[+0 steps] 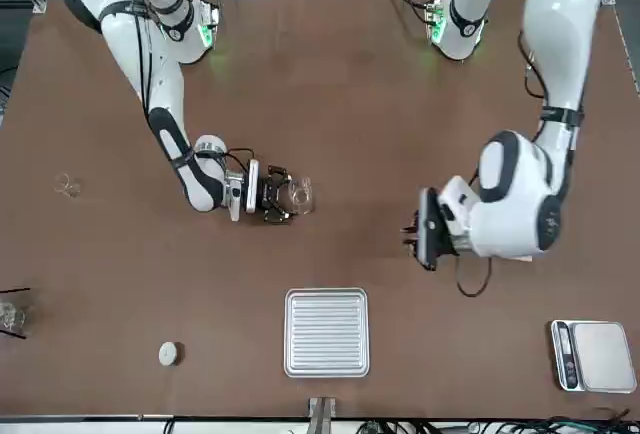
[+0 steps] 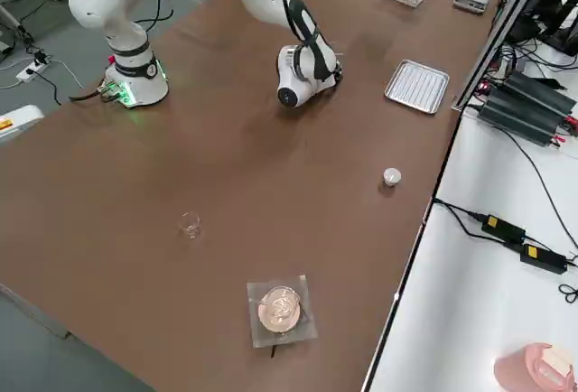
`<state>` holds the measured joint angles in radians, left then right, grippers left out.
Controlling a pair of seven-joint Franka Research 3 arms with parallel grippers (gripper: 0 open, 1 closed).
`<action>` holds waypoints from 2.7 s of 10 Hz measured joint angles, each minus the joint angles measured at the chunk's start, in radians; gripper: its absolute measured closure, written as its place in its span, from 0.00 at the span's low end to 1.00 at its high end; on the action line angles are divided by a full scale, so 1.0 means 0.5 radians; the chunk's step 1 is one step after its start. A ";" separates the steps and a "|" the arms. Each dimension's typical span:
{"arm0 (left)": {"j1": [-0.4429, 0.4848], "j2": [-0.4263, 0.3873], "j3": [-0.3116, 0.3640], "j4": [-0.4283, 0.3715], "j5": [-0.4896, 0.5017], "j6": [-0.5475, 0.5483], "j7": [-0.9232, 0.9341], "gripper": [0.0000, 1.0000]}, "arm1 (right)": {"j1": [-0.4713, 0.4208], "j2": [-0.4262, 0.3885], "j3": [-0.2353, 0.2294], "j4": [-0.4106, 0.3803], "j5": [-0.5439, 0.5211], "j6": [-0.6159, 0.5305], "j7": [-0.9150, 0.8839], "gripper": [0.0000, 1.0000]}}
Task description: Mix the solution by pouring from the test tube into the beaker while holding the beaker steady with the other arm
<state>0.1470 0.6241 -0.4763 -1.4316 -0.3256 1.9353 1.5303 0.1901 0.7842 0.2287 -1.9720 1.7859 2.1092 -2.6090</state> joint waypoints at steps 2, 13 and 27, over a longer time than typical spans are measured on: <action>0.524 0.069 -0.411 -0.080 0.000 -0.154 0.224 0.78 | -0.006 0.000 -0.001 0.001 0.000 0.001 0.002 0.13; 1.919 0.433 -0.691 -0.117 -0.409 -1.216 1.651 0.78 | -0.112 -0.045 0.077 -0.022 -0.008 0.003 0.056 0.00; 1.918 0.655 -0.491 -0.243 -0.635 -1.215 1.867 0.78 | -1.007 -0.465 0.567 -0.102 -1.379 0.548 1.017 0.00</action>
<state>1.1061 0.9515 -0.7220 -1.5530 -0.6432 1.3276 2.4638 -0.3133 0.5515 0.5123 -2.0229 1.0965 2.3831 -2.1006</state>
